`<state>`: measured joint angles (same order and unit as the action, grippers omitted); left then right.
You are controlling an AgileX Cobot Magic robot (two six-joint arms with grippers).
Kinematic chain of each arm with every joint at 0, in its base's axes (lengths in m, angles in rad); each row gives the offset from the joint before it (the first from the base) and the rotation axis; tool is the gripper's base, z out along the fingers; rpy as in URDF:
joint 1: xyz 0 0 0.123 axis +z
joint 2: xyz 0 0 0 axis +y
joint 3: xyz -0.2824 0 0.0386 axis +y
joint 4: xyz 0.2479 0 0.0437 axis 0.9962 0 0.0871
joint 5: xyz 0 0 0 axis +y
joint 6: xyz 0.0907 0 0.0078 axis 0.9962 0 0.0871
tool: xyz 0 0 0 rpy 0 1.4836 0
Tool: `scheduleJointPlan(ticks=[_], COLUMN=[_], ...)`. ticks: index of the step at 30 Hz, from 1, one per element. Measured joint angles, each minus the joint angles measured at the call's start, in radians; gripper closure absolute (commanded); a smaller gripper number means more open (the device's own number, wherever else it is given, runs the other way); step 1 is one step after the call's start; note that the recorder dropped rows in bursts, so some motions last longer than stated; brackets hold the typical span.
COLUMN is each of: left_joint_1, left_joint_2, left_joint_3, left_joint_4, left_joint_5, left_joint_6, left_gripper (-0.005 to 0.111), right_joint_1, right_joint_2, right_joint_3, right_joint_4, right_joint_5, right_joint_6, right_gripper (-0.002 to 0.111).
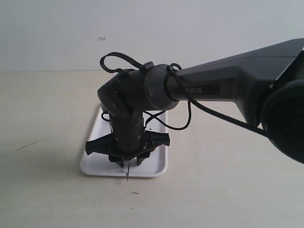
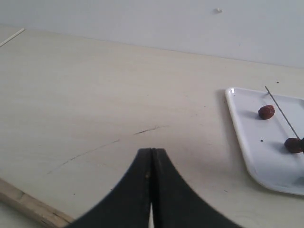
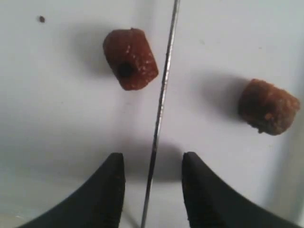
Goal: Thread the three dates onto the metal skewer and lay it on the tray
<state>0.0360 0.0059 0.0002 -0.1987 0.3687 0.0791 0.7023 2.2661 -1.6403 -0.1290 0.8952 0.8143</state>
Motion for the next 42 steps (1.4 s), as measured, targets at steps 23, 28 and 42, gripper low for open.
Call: scheduleJointPlan(ticks=[23,28,42], left_joint_1=[0.000,0.000,0.000], left_joint_2=[0.000,0.000,0.000], left_joint_3=[0.000,0.000,0.000], left_joint_4=[0.000,0.000,0.000], left_joint_5=[0.000,0.000,0.000], left_joint_6=[0.000,0.000,0.000], left_gripper=[0.107,0.107,0.107], right_joint_1=[0.000,0.000,0.000], right_joint_2=[0.004,0.004,0.004], right_joint_3=[0.000,0.000,0.000], right_joint_4=[0.000,0.000,-0.028], right_joint_5=[0.000,0.017,0.060], right_joint_6=[0.050,0.051,0.077], right_gripper=[0.088,0.108,0.108])
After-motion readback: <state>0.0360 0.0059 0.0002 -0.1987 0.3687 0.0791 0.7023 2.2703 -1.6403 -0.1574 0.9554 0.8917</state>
